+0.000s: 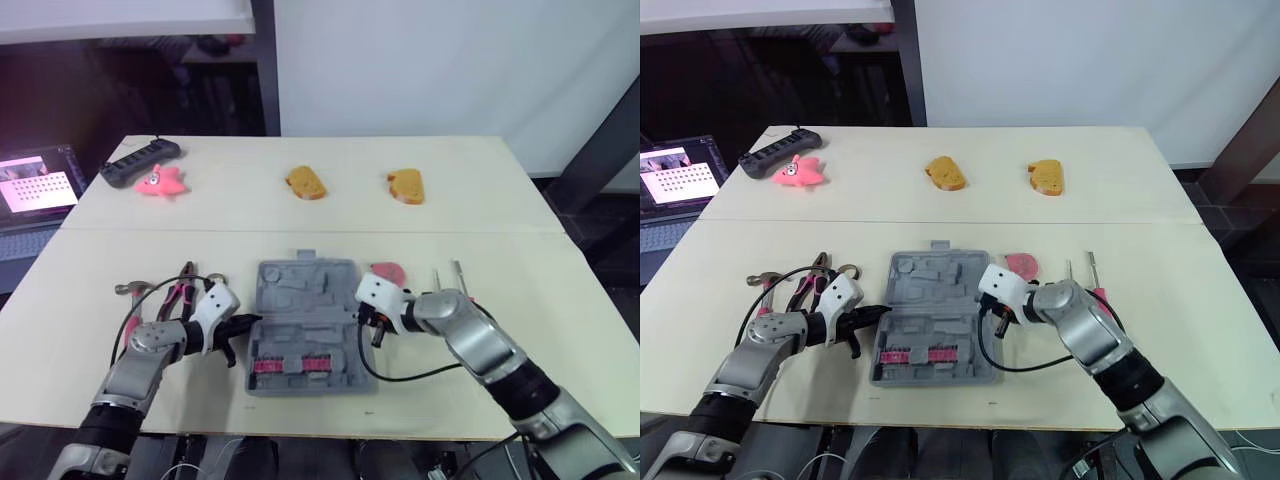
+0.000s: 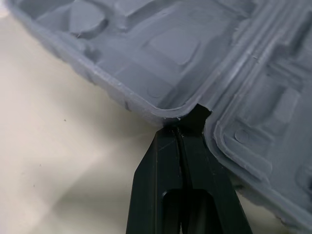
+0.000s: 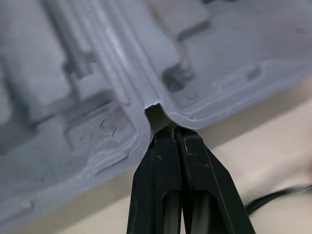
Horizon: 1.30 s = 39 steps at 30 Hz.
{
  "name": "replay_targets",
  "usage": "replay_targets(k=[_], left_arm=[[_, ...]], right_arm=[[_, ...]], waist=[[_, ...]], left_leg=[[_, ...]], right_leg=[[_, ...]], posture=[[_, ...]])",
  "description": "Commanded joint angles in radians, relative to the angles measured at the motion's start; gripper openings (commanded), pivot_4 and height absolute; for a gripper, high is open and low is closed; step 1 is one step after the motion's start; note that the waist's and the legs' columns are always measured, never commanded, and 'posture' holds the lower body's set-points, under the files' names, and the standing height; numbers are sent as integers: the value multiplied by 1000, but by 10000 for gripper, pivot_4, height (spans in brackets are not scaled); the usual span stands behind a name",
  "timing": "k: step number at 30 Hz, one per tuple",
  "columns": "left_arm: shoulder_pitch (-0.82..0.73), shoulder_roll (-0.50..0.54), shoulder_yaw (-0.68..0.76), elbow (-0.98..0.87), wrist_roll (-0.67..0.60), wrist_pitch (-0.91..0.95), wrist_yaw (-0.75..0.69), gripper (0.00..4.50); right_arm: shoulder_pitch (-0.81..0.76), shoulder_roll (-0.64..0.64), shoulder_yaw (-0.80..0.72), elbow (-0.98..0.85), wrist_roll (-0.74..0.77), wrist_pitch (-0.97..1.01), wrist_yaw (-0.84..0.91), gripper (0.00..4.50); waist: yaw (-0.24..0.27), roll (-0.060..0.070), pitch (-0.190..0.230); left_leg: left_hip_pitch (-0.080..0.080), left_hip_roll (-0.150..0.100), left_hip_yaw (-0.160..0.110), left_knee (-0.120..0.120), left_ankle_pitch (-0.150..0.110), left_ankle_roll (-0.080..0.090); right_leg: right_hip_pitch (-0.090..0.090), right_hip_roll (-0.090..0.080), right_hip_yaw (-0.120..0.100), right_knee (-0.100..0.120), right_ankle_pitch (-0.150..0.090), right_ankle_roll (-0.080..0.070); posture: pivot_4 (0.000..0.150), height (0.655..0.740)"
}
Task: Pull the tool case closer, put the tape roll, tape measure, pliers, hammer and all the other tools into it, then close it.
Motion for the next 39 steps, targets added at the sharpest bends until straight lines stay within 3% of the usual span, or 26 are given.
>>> replay_targets(k=[1,14,39], left_arm=[[84,37,-35,-11,-5,-3,-69,108],[305,123,3,-186,-58,48,-64,108],[395,160,14,-276,-87,86,-54,108]], right_arm=[[56,6,34,-115,31,81,9,845],[144,8,54,-272,57,224,-35,845],[112,-10,108,-326,138,342,-81,845]], waist=[[-5,0,-1],[-23,-2,-6],[-24,-2,-7]], left_leg=[[0,0,0,0,0,0],[2,0,0,-3,-1,1],[4,0,1,-7,-1,1]], right_leg=[[0,0,0,0,0,0],[0,0,1,-2,-1,-1],[0,0,1,-4,-4,-4]], posture=[[1500,7400],[1500,7400],[1500,7400]])
